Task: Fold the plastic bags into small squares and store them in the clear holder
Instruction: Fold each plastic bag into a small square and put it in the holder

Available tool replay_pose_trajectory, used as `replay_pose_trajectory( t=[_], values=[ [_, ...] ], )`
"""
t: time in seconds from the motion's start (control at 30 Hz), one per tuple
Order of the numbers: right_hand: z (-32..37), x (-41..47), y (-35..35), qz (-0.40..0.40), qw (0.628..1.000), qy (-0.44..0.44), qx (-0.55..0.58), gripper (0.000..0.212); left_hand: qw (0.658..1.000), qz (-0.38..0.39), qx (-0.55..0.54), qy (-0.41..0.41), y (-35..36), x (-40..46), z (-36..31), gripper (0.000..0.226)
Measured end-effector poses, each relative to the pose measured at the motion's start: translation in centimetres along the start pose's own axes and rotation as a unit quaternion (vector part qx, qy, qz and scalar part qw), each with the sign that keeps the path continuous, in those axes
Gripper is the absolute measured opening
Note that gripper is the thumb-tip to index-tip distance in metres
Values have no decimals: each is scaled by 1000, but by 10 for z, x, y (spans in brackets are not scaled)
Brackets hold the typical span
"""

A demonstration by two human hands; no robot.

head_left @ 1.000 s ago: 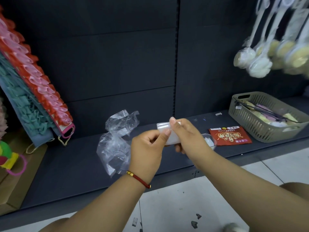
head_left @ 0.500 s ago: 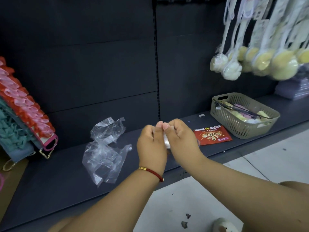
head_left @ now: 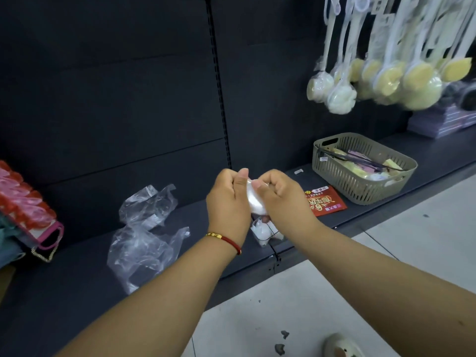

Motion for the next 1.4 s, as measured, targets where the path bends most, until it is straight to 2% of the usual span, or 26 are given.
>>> replay_pose_trajectory(
  t=[0.1,0.2,0.33,0.47,0.6,0.73,0.83,1.0,1.23,1.4],
  values=[
    [-21,20,-8,75,996,20,-39,16,995,63,61,43,19,18,7,32],
    [-41,42,-20,96,990,29,-102,14,988,127,80,37,46,36,24,37],
    [-72,72,-37,64,985,64,-144,12,984,152,95,5,71,56,57,41],
    [-124,94,-56,19,981,138,-135,12,970,174,160,-54,79,67,113,48],
    [-189,102,-65,-18,968,218,-121,6,935,233,250,-92,85,61,181,38],
    [-247,104,-63,-44,955,274,-109,15,897,308,300,-104,102,50,234,30],
    [-277,105,-55,-36,944,304,-123,17,862,371,330,-101,125,41,263,32],
    [-304,110,-45,-51,934,315,-161,16,821,435,359,-92,164,33,288,47],
    [-324,121,-41,-66,924,314,-209,20,802,466,371,-25,210,53,306,47],
    [-333,127,-39,-70,921,290,-250,22,745,513,425,29,229,56,319,45]
  ],
)
Point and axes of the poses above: each hand's wrist, its own x-axis towards the middle knuckle, its own y-axis out of the palm, z = x × y, the point moved 9 cm from there along x, towards the middle knuckle, and after that the axes turned 8 degrees about -x, right-handed, at the moved point
